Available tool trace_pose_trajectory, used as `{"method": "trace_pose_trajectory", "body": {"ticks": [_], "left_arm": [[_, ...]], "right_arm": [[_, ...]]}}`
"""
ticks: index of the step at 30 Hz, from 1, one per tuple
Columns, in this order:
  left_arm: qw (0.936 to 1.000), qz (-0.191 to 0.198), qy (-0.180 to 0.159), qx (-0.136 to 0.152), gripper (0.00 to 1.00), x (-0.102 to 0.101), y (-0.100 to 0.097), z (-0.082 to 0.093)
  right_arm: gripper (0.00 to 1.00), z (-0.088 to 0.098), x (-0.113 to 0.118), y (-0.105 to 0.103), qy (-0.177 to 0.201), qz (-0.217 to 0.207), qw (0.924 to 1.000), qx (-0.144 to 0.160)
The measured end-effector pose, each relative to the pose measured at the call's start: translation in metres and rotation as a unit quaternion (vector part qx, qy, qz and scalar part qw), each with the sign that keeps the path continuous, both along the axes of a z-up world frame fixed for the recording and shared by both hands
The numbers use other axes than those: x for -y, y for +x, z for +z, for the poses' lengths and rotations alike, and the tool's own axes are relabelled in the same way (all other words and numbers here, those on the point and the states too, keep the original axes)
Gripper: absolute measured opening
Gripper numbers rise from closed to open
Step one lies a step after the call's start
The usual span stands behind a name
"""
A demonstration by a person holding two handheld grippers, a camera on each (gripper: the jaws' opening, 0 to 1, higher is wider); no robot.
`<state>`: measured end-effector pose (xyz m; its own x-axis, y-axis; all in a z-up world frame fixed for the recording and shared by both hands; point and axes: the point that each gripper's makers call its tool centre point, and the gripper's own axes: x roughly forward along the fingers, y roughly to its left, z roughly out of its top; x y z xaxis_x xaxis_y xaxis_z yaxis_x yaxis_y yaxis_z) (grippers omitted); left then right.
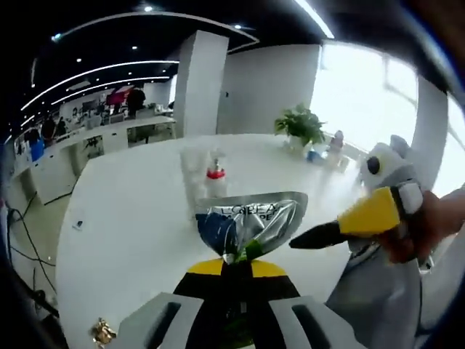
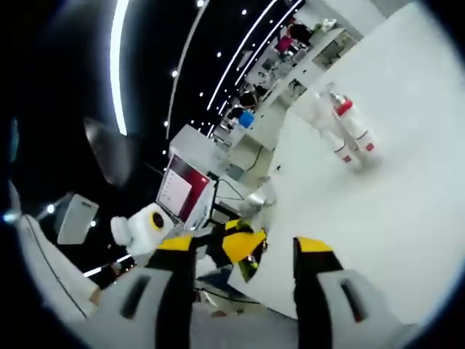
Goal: Arrange the skincare products in the storage area until every visible bottle or jar stands upright without overlapping.
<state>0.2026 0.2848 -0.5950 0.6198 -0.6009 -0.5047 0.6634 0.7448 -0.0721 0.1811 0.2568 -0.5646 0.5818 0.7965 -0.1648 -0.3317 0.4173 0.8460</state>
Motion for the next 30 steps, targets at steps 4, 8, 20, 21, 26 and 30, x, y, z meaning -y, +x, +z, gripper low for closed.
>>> {"method": "trace_pose_trajectory", "body": {"ticks": [4,8,20,21,26,30], "left_arm": [[0.9999,-0.009,0.007,0.006,0.11,0.007,-0.013,0.002],[0.9996,-0.02,0.013,0.014,0.11,0.015,-0.024,0.002],[0.9987,-0.037,0.032,0.013,0.21,0.021,-0.032,-0.005],[0.9988,-0.036,0.031,0.011,0.24,0.022,-0.032,-0.005],[0.9992,-0.039,-0.001,-0.006,0.44,0.027,-0.033,-0.004],[0.9956,-0.04,-0.076,-0.037,0.63,0.033,-0.035,0.005]], "right_arm": [[0.54,0.008,-0.003,0.004,0.03,-0.018,0.9993,-0.015],[0.39,-0.005,-0.001,0.004,-0.003,-0.028,0.9987,-0.043],[0.1,-0.024,0.012,0.005,-0.026,-0.045,0.9938,-0.098],[0.1,-0.023,0.012,0.005,-0.029,-0.044,0.9941,-0.094],[0.06,-0.019,0.015,0.008,-0.045,-0.022,0.9953,-0.083],[0.03,-0.011,0.018,0.006,-0.036,0.002,0.9961,-0.08]]}}
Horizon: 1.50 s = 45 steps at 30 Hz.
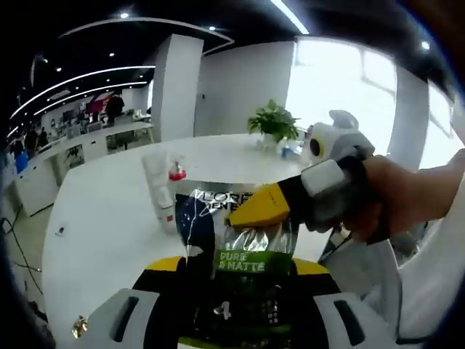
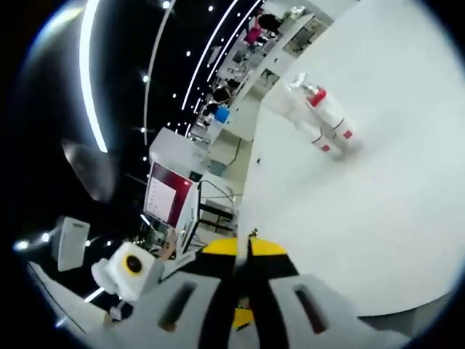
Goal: Arrange the skincare products in the storage area until every visible bottle or jar stands upright without overlapping.
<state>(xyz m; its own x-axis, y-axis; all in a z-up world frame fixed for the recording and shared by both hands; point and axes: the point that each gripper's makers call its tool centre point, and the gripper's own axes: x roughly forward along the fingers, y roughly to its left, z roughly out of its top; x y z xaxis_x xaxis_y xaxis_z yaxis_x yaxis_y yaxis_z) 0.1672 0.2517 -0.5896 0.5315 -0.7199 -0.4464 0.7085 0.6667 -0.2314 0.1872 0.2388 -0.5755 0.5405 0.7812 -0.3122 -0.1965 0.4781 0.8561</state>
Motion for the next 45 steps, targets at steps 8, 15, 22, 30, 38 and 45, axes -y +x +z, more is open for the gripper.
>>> {"method": "trace_pose_trajectory", "body": {"ticks": [8,15,22,30,38,45], "left_arm": [[0.9948,-0.009,-0.087,-0.051,0.61,-0.012,-0.003,0.009],[0.9758,-0.037,-0.195,-0.093,0.47,-0.018,-0.009,0.033],[0.9577,-0.038,-0.251,-0.136,0.19,-0.028,-0.011,0.038],[0.9368,-0.062,-0.307,-0.155,0.12,-0.025,-0.021,0.055],[0.9094,-0.031,-0.374,-0.18,0.06,-0.028,-0.012,0.068],[0.863,0.021,-0.46,-0.208,0.04,-0.036,0.006,0.078]], "right_arm": [[0.03,0.016,-0.002,-0.011,0.004,0.084,0.9955,0.044],[0.03,0.03,-0.007,-0.026,0.027,0.167,0.9836,0.063],[0.03,0.039,-0.017,-0.039,0.049,0.213,0.9737,0.065],[0.03,0.047,-0.014,-0.038,0.086,0.217,0.9705,0.059],[0.07,0.052,-0.009,-0.026,0.133,0.166,0.9754,0.06],[0.23,0.05,-0.019,-0.033,0.161,0.147,0.9736,0.068]]}}
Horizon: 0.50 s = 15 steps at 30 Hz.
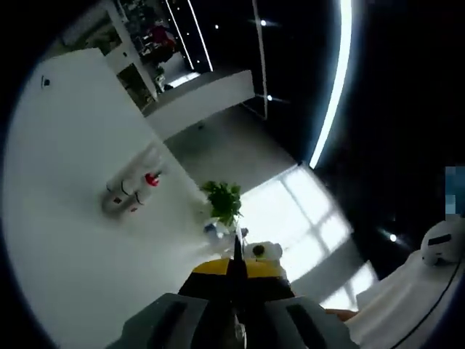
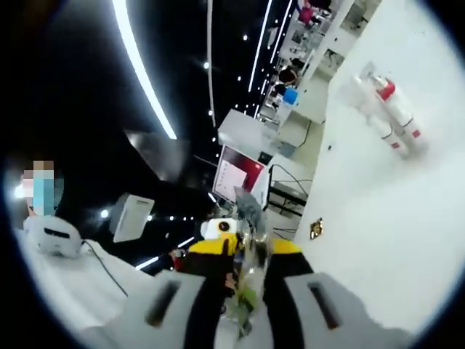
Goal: Arrange the skincare products in the storage area until every visible bottle or jar stands upright without overlapping.
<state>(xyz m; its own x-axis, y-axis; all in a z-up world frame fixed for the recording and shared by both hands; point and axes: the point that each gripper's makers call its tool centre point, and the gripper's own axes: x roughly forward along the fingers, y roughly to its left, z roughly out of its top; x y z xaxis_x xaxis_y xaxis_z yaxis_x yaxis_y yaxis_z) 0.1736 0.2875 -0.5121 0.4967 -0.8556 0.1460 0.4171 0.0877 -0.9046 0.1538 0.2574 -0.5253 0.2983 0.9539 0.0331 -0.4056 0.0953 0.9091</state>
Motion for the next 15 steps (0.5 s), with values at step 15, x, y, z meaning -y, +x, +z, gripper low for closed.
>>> {"method": "trace_pose_trajectory", "body": {"ticks": [15], "left_arm": [[0.9995,-0.005,-0.021,-0.023,0.14,-0.003,-0.003,-0.005]], "right_arm": [[0.03,-0.006,-0.008,-0.019,-0.005,0.039,0.9991,-0.017]]}}
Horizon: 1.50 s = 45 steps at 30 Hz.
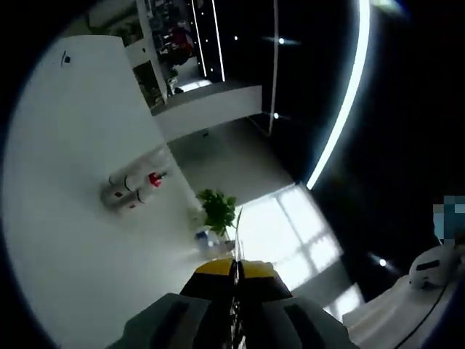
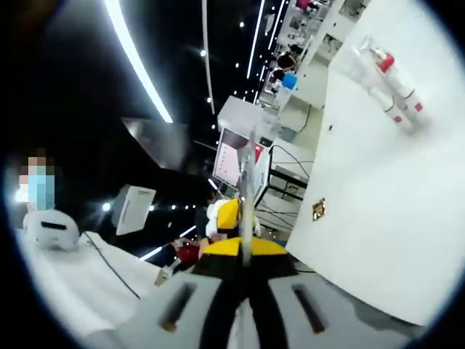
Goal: Arrange the skincare products in the storage area until every visible bottle or jar stands upright without overlapping.
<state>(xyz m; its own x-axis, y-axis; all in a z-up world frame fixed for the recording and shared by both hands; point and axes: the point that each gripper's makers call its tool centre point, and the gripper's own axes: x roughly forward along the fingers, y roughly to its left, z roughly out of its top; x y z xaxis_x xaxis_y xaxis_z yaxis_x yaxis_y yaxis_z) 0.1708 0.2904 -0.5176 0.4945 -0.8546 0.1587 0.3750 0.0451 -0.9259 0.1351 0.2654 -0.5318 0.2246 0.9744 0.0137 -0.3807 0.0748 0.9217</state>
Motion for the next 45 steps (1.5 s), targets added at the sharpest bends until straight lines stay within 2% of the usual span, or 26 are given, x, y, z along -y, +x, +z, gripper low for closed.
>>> {"method": "trace_pose_trajectory", "body": {"ticks": [2,3,4,5,8,10,12,15,18,22,25,27,29,30,31,32,35,37,38,40,45], "left_arm": [[0.9999,-0.014,0.008,-0.005,0.3,0.007,-0.004,-0.002],[0.9998,-0.018,0.011,-0.003,0.32,0.009,-0.006,-0.002],[0.9991,-0.038,0.017,0.0,0.29,0.014,-0.013,-0.003],[0.9988,-0.043,0.021,0.009,0.22,0.016,-0.015,-0.002],[0.9983,-0.056,0.017,0.01,0.04,0.021,-0.019,-0.001],[0.9986,-0.053,0.004,0.001,0.03,0.019,-0.018,-0.001],[0.9986,-0.053,-0.001,-0.008,0.03,0.019,-0.018,-0.002],[0.9993,-0.027,-0.008,-0.023,0.02,0.014,-0.01,-0.004],[0.9981,0.011,-0.042,-0.043,0.02,0.002,0.003,0.0],[0.9972,0.032,-0.046,-0.049,0.02,-0.01,0.012,-0.002],[0.9981,0.036,-0.03,-0.041,0.03,-0.008,0.015,-0.005],[0.9974,0.037,-0.033,-0.053,0.03,-0.007,0.017,-0.006],[0.9956,0.026,-0.078,-0.045,0.12,-0.007,0.014,0.007],[0.9955,0.023,-0.082,-0.042,0.18,-0.007,0.013,0.01],[0.9963,0.02,-0.073,-0.041,0.22,-0.005,0.011,0.008],[0.9986,0.007,-0.049,-0.021,0.22,-0.002,0.005,0.006],[0.9995,-0.029,-0.006,-0.014,0.19,0.007,-0.008,-0.005],[0.9994,-0.033,0.008,-0.002,0.11,0.009,-0.012,-0.007],[0.9995,-0.02,0.025,0.005,0.06,0.006,-0.009,-0.012],[0.9997,-0.023,0.012,0.003,0.04,0.003,-0.011,-0.009],[0.9994,-0.021,0.025,0.011,0.02,0.0,-0.013,-0.012]], "right_arm": [[0.03,0.003,0.0,0.0,0.008,0.007,0.9999,-0.005],[0.03,0.003,-0.001,0.0,0.008,0.007,0.9999,-0.004],[0.03,0.004,-0.003,-0.001,0.008,0.014,0.9998,-0.008],[0.03,0.005,-0.004,-0.004,0.011,0.023,0.9996,-0.009],[0.03,0.005,-0.008,-0.008,0.006,0.035,0.9993,-0.007],[0.03,0.005,-0.006,-0.007,0.015,0.036,0.999,-0.023],[0.04,0.004,-0.006,-0.005,0.011,0.026,0.9996,-0.01],[0.06,0.003,-0.004,-0.002,0.013,0.01,0.9999,0.0],[0.1,0.003,-0.003,-0.001,0.022,0.004,0.9997,-0.005],[0.06,-0.003,-0.002,0.001,0.005,-0.002,1.0,-0.006],[0.03,-0.004,-0.002,0.003,-0.002,-0.008,1.0,0.004],[0.02,-0.005,-0.002,0.004,-0.003,-0.009,0.9999,0.004],[0.02,-0.001,0.0,0.006,0.002,-0.012,0.9997,0.02],[0.02,0.0,0.0,0.007,0.003,-0.01,0.9998,0.019],[0.02,0.0,0.001,0.007,0.003,-0.01,0.9998,0.018],[0.02,0.001,0.001,0.008,0.005,-0.008,0.9998,0.019],[0.02,0.002,0.003,0.013,0.014,-0.015,0.9997,0.012],[0.02,0.003,0.004,0.017,0.021,-0.022,0.9995,0.006],[0.02,0.005,0.002,0.016,0.025,-0.016,0.9996,0.003],[0.02,0.003,-0.001,0.014,0.017,-0.012,0.9998,0.005],[0.04,-0.001,-0.003,0.013,0.015,-0.008,0.9998,-0.006]]}}
